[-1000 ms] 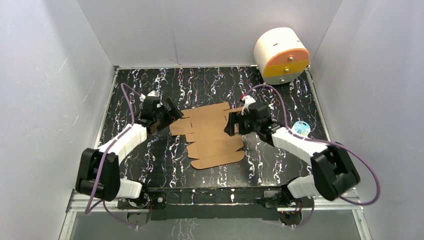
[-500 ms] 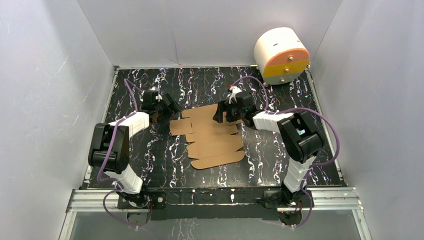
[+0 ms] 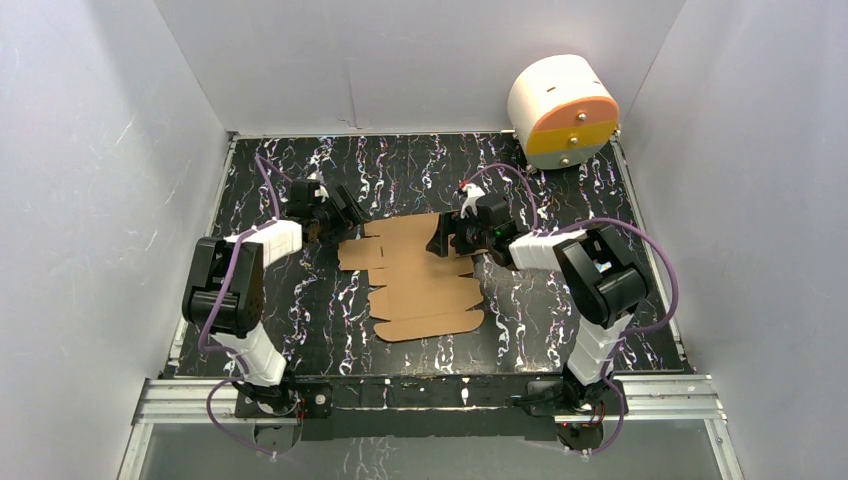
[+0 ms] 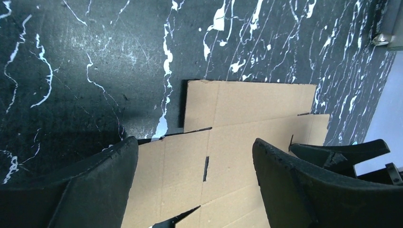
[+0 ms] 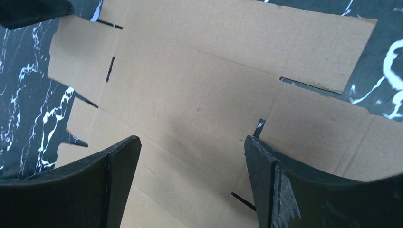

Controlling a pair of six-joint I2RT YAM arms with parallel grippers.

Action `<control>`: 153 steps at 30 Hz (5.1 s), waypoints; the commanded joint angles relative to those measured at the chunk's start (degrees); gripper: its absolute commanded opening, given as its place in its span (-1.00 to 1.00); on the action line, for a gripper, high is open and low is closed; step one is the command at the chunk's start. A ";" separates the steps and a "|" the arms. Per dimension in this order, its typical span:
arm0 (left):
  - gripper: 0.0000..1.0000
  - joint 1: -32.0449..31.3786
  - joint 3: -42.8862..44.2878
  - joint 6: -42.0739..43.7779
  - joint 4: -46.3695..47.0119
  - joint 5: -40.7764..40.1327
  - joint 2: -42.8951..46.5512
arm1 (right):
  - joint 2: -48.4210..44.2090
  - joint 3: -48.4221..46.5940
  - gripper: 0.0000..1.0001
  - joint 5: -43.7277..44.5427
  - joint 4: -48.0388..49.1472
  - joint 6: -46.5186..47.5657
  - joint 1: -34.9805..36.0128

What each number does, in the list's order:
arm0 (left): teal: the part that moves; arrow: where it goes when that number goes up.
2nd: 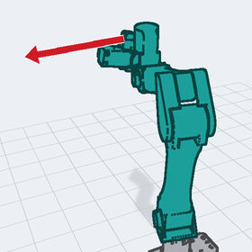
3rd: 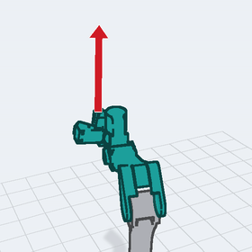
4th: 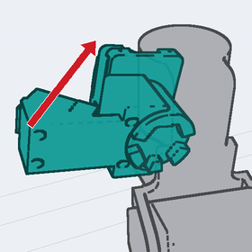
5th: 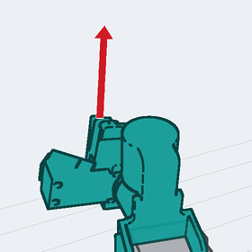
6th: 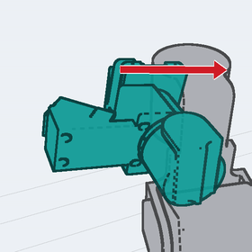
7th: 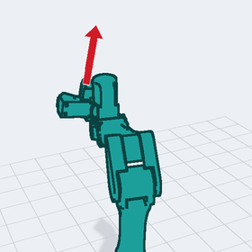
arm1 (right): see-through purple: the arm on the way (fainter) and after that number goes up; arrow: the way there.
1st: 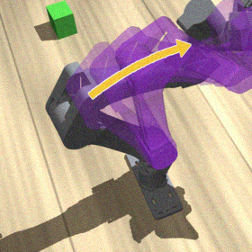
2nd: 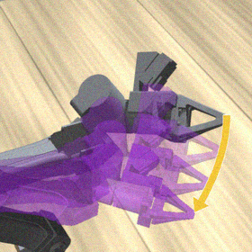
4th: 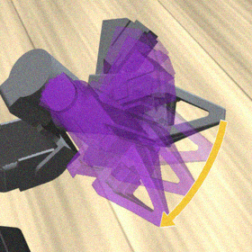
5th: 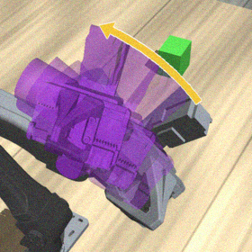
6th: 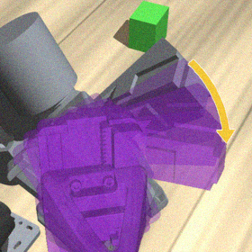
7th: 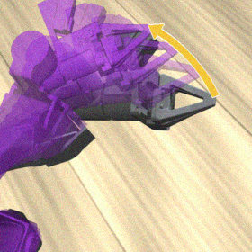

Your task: Fold the paper box

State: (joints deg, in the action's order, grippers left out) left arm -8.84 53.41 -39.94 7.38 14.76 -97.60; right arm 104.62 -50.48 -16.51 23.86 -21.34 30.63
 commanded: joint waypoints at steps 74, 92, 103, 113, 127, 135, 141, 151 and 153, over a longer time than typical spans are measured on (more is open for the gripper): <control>-1.00 -17.59 21.31 10.59 -19.84 -25.32 -10.09 | 2.88 -3.50 0.68 -0.05 0.11 0.65 2.05; -0.03 -17.60 7.46 6.04 -8.95 -9.46 9.75 | -9.64 -5.12 0.88 5.73 -13.26 5.70 -5.40; 0.27 -17.66 12.70 5.47 -3.70 -4.50 -2.24 | -4.88 -5.95 0.72 -3.14 -10.73 -0.05 -13.92; 0.32 -17.61 18.03 7.45 -4.69 -5.90 -10.29 | 2.86 -10.96 0.46 -8.70 -9.97 -4.11 -14.82; 0.35 -17.61 17.41 6.45 -3.90 -6.86 -14.22 | 7.72 -12.10 0.27 -12.85 -8.27 -9.05 -14.73; 0.35 -17.61 16.27 5.28 -3.38 -6.64 -14.57 | 5.92 -13.25 0.09 -14.38 -8.53 -9.12 -13.66; 0.35 -17.62 15.70 4.75 -3.21 -6.50 -14.34 | 4.33 -15.24 -0.07 -11.34 -11.88 -6.48 -11.80; 0.35 -17.61 15.28 4.44 -3.07 -6.33 -14.59 | 4.18 -20.17 -0.28 -1.13 -19.05 -1.26 -6.68; 0.34 -17.62 15.24 4.50 -3.04 -6.33 -14.64 | 4.47 -21.15 -0.34 2.40 -20.32 -0.04 -5.08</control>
State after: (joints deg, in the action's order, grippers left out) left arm -26.37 69.78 -35.29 4.58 8.36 -112.18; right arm 111.04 -67.96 -20.88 6.66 -24.86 22.31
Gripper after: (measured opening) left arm 0.674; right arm 0.354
